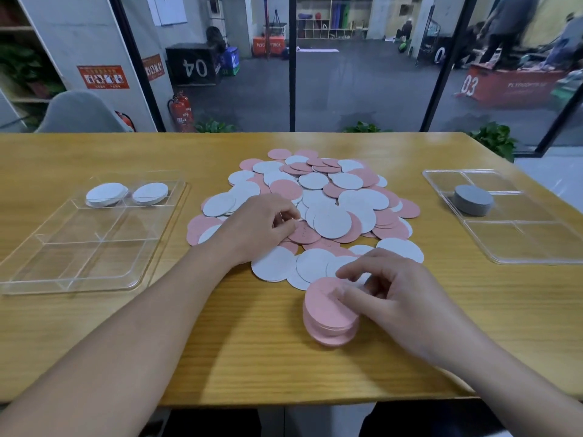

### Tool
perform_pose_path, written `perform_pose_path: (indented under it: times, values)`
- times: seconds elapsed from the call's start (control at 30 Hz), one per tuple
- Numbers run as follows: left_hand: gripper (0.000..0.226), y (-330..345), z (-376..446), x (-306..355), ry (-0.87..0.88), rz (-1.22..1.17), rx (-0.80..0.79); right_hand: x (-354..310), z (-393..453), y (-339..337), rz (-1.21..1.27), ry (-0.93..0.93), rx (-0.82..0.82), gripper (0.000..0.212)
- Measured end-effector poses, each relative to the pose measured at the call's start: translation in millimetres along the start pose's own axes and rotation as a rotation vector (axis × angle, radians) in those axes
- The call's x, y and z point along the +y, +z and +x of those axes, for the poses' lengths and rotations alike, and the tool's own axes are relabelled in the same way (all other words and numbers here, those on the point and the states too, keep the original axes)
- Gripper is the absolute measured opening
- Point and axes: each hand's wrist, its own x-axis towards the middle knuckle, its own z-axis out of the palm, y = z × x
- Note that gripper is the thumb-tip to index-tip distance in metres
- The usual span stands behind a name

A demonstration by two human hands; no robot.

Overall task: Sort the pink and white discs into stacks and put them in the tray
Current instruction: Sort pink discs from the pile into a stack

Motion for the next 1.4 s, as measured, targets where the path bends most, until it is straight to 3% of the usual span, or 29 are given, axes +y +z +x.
perform_pose_path:
  times: [0.17, 0.3, 0.53, 0.67, 0.83, 1.03, 1.2, 1.4]
  values:
    - [0.023, -0.9, 3.9, 15.8, -0.039, 0.14, -0.07, 3.1, 38.1, -12.5, -0.04, -0.056, 0.07, 0.006]
    - [0.064, -0.7, 8.9, 24.7, -0.1, 0.273, -0.133, 12.6, 93.4, -7.4, -0.235, -0.126, 0.084, 0.009]
    - [0.05, -4.8, 17.3, 37.3, -0.251, 0.264, -0.175, 22.9, 148.2, -0.7, -0.544, -0.257, -0.074, 0.04]
    - [0.047, -0.2, 11.2, 26.2, -0.27, 0.14, -0.142, 39.6, 149.4, -12.2, -0.553, -0.264, -0.038, 0.034]
    - [0.061, 3.2, 8.8, 16.5, -0.295, -0.081, -0.116, 49.2, 150.9, -26.1, -0.532, -0.267, 0.013, 0.029]
    - [0.022, -3.7, 6.5, 11.1, -0.272, -0.183, -0.057, 39.2, 139.3, -8.5, -0.401, -0.307, 0.014, 0.036]
    - [0.04, -4.0, 4.7, 16.9, -0.299, 0.016, -0.006, 35.2, 140.5, 9.4, -0.475, -0.351, 0.021, 0.026]
    - [0.062, 4.3, 2.1, 24.0, -0.302, 0.246, 0.013, 33.7, 140.2, 17.3, -0.525, -0.34, 0.039, 0.032]
